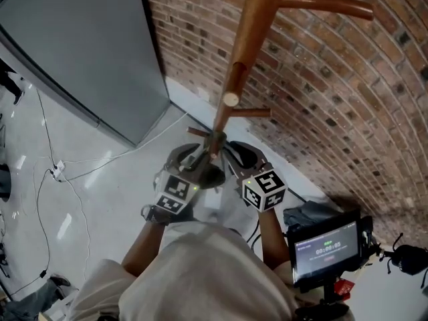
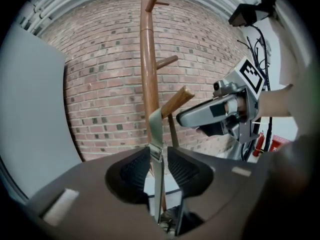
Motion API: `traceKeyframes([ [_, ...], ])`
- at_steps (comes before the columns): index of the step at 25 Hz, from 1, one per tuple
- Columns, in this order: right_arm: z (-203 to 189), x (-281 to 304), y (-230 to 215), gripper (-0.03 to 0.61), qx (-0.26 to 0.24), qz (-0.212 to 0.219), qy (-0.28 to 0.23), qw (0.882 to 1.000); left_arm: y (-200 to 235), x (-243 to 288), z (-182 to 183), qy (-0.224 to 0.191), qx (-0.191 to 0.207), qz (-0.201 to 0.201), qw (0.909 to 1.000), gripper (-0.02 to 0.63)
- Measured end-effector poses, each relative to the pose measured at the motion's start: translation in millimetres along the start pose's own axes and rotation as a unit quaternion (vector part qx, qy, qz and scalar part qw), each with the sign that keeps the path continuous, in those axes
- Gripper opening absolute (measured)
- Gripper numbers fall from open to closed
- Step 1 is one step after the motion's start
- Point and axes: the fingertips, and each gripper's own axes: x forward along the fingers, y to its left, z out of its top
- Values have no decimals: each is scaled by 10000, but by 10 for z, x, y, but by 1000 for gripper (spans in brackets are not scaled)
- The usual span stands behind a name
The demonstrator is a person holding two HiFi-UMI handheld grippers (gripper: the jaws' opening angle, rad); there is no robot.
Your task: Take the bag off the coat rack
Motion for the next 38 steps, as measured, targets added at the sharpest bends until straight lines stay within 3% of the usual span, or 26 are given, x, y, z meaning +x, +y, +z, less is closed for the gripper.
traceKeyframes([
  [10, -102, 164, 0, 130, -162, -84, 188, 9997, -21, 236, -205, 182, -223, -152, 9995, 124],
  [19, -155, 270, 56, 132, -189, -65, 254, 9995, -12, 324, -175, 15, -421, -289, 9987, 118],
  [22, -153, 292, 39, 114, 43, -27, 218, 9998, -6, 325, -161, -29, -447, -328, 9985, 112],
  [28, -163, 277, 72, 69, 20, 51, 259, 9997, -11, 304, -166, -74, -530, -446, 9976, 75],
  [33, -147, 229, 92, 12, 249, 158, 160, 9994, -1, 272, -177, -117, -908, -620, 9939, 51],
  [38, -94, 173, 82, 9, 405, 196, 126, 9989, 16, 242, -200, -87, -1083, -697, 9916, 43],
])
